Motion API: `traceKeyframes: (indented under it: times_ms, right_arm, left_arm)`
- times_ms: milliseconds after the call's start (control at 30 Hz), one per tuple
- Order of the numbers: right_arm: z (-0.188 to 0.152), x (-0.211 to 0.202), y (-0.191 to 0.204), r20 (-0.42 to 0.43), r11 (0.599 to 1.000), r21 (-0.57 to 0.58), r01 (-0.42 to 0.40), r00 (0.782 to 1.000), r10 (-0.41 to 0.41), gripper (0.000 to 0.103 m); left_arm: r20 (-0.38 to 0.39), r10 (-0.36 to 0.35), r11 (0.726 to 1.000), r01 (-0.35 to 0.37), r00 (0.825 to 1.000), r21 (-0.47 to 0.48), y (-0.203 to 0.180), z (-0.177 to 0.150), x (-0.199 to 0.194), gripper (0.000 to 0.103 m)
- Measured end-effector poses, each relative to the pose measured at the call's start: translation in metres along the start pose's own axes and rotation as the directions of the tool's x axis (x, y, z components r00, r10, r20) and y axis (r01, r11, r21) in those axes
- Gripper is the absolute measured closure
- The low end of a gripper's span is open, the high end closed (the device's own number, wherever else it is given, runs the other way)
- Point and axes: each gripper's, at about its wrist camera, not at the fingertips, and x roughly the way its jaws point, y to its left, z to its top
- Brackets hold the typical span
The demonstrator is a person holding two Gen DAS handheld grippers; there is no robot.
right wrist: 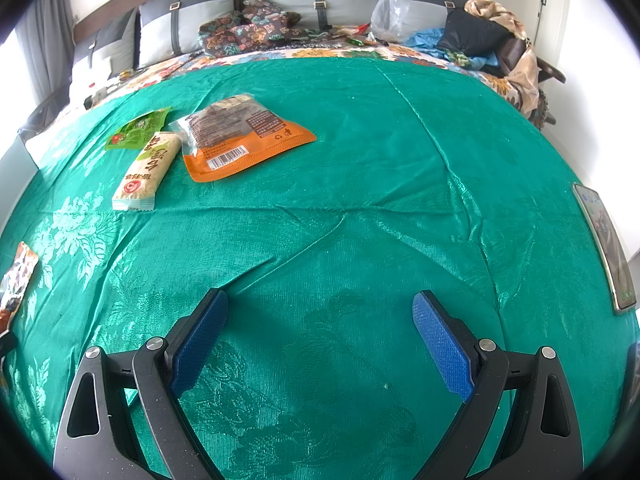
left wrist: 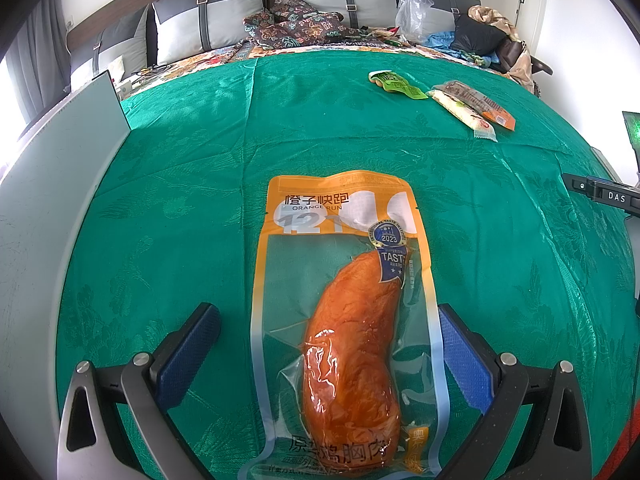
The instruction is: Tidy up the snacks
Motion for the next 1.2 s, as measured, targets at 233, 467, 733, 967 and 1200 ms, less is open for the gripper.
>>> traceKeyframes:
  times_ms: [233,467,733,967,1200]
  right_arm:
    - [0.000,0.000,0.000,0.000,1.000,0.000,0.000,1.000,0.000,0.007]
    - [0.000,-0.001,0.000,0.000,1.000,0.002,0.001,1.000,-0.001,0.007]
    - [0.005,0.002,0.007,-0.009,0.997,0.062,0.041,0.999,-0.040,0.007]
    - [0.068,0.007,0.041,-0.189,0.940,0.184,-0.287,0.928,0.321,0.011]
    - [0.128,0.067,0.139,-0.388,0.969,0.113,-0.222,0.888,0.248,0.012]
  left_arm:
    - [0.001,0.000,1.000,0.000,1.000,0.001,0.000,0.000,0.000,0.000]
    - [0.002,-0.001,1.000,0.001,1.000,0.000,0.000,-0.001,0.000,0.000]
    - [0.002,-0.001,1.000,0.001,1.000,0.002,0.000,-0.001,0.001,0.000]
    - [-0.112,-0.107,0.994,0.105,0.988,-0.029,0.006,0.021,0.001,0.003]
    - [-0.172,-0.015,0.996,0.030,0.985,0.085,-0.013,0.029,0.001,0.025]
